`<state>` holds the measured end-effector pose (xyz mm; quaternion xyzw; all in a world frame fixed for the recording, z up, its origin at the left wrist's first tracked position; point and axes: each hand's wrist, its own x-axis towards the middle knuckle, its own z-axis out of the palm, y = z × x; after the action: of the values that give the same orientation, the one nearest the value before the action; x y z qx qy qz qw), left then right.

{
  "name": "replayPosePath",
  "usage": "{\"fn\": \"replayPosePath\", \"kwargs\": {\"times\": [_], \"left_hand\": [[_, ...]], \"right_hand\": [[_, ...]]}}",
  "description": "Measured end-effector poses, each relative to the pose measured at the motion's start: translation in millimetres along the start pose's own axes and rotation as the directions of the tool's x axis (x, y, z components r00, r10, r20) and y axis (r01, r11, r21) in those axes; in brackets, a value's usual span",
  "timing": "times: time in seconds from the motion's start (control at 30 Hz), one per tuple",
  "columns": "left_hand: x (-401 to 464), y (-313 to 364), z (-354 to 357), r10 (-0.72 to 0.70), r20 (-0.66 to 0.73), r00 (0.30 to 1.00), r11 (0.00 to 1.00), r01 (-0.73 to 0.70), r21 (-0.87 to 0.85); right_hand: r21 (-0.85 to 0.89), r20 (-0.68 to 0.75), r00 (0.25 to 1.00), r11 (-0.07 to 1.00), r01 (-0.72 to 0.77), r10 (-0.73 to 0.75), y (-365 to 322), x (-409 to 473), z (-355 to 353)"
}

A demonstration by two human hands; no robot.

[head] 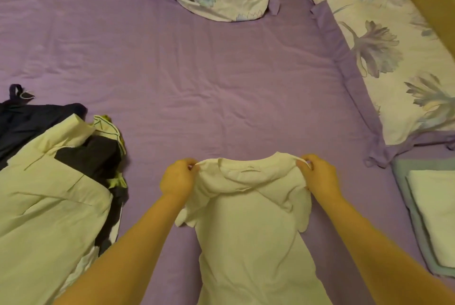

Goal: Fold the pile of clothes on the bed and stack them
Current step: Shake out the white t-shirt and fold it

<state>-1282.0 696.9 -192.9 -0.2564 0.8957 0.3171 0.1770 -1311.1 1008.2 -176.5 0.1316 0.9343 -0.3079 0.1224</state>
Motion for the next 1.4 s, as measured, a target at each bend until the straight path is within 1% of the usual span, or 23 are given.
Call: {"fn": "replayPosePath", "kwargs": {"times": [0.03, 0.1, 0.13, 0.17, 0.27, 0.33, 0.37, 0.4, 0.47, 0.53, 0.63, 0.7, 0.73, 0.8, 0.87, 0.93, 1.03, 1.1, 1.13, 1.2, 1.27, 1.3, 1.4], "left_hand": [[10, 5, -1, -0.026, -0.018, 1.0, 0.993, 0.024, -0.117], [28, 18, -5, -0.116, -0.008, 0.993, 0.928, 0.105, -0.358], [37, 25, -8, -0.144, -0.008, 0.989, 0.892, 0.127, -0.434], [47, 32, -11, -0.149, -0.023, 0.989, 0.882, 0.122, -0.456], [77, 53, -21, -0.115, -0.117, 0.986, 0.91, 0.057, -0.41], [99, 62, -24, -0.123, -0.163, 0.979, 0.913, 0.047, -0.406], [109, 65, -23, -0.136, -0.175, 0.975, 0.912, 0.054, -0.406], [118, 67, -21, -0.148, -0.183, 0.972, 0.915, 0.064, -0.398], [132, 70, -8, -0.143, -0.178, 0.974, 0.938, 0.076, -0.339], [138, 71, 15, -0.075, -0.127, 0.989, 0.968, 0.042, -0.247], [128, 74, 56, 0.093, -0.083, 0.992, 0.986, -0.104, -0.134], [121, 76, 85, 0.245, -0.082, 0.966, 0.97, -0.244, 0.012], [119, 79, 99, 0.312, -0.057, 0.948, 0.947, -0.306, 0.1], [118, 89, 124, 0.407, 0.077, 0.91, 0.871, -0.413, 0.266], [120, 101, 146, 0.456, 0.217, 0.863, 0.796, -0.505, 0.334], [125, 115, 161, 0.468, 0.291, 0.834, 0.751, -0.549, 0.366], [134, 134, 172, 0.447, 0.277, 0.85, 0.739, -0.526, 0.421], [143, 146, 170, 0.44, 0.182, 0.879, 0.774, -0.474, 0.419], [148, 152, 168, 0.441, 0.124, 0.889, 0.796, -0.452, 0.403], [161, 163, 165, 0.442, 0.064, 0.895, 0.834, -0.436, 0.339], [174, 177, 161, 0.4, 0.106, 0.91, 0.876, -0.414, 0.246], [180, 182, 160, 0.365, 0.142, 0.92, 0.892, -0.39, 0.231], [192, 192, 156, 0.286, 0.215, 0.934, 0.891, -0.341, 0.298]], "right_hand": [[-0.03, -0.014, 1.0, 0.999, 0.024, -0.025, -3, 13, -2], [-0.112, -0.041, 0.997, 0.992, 0.062, -0.067, -12, 37, -8], [-0.161, -0.046, 0.995, 0.984, 0.082, -0.091, -17, 49, -11], [-0.208, -0.047, 0.992, 0.972, 0.106, -0.118, -23, 61, -14], [-0.287, -0.079, 0.982, 0.947, 0.145, -0.174, -40, 100, -23], [-0.282, -0.111, 0.977, 0.949, 0.142, -0.18, -48, 125, -25], [-0.257, -0.099, 0.978, 0.954, 0.155, -0.186, -51, 136, -24], [-0.215, -0.058, 0.978, 0.959, 0.184, -0.201, -52, 146, -19], [-0.135, 0.075, 0.97, 0.961, 0.24, -0.231, -48, 164, -4], [-0.061, 0.168, 0.965, 0.975, 0.212, -0.2, -35, 173, 16], [0.012, 0.141, 0.983, 0.993, 0.117, -0.118, -6, 181, 37], [0.036, 0.122, 0.99, 0.997, 0.062, -0.066, 15, 186, 46], [0.039, 0.135, 0.99, 0.999, 0.033, -0.038, 24, 189, 48], [0.047, 0.197, 0.98, 0.999, -0.007, -0.002, 38, 192, 51], [0.029, 0.263, 0.964, 0.999, 0.03, -0.036, 46, 194, 54], [0.021, 0.332, 0.939, 0.996, 0.084, -0.087, 46, 193, 54], [0.127, 0.422, 0.894, 0.986, 0.107, -0.151, 50, 188, 51], [0.13, 0.435, 0.88, 0.98, 0.149, -0.192, 55, 183, 47], [0.141, 0.419, 0.888, 0.979, 0.145, -0.192, 57, 181, 45], [0.23, 0.361, 0.923, 0.972, 0.054, -0.136, 60, 178, 41], [0.318, 0.326, 0.942, 0.948, -0.033, -0.077, 62, 176, 36], [0.327, 0.332, 0.941, 0.943, -0.054, -0.061, 63, 177, 33], [0.284, 0.414, 0.91, 0.953, -0.104, -0.024, 67, 181, 24]]}}
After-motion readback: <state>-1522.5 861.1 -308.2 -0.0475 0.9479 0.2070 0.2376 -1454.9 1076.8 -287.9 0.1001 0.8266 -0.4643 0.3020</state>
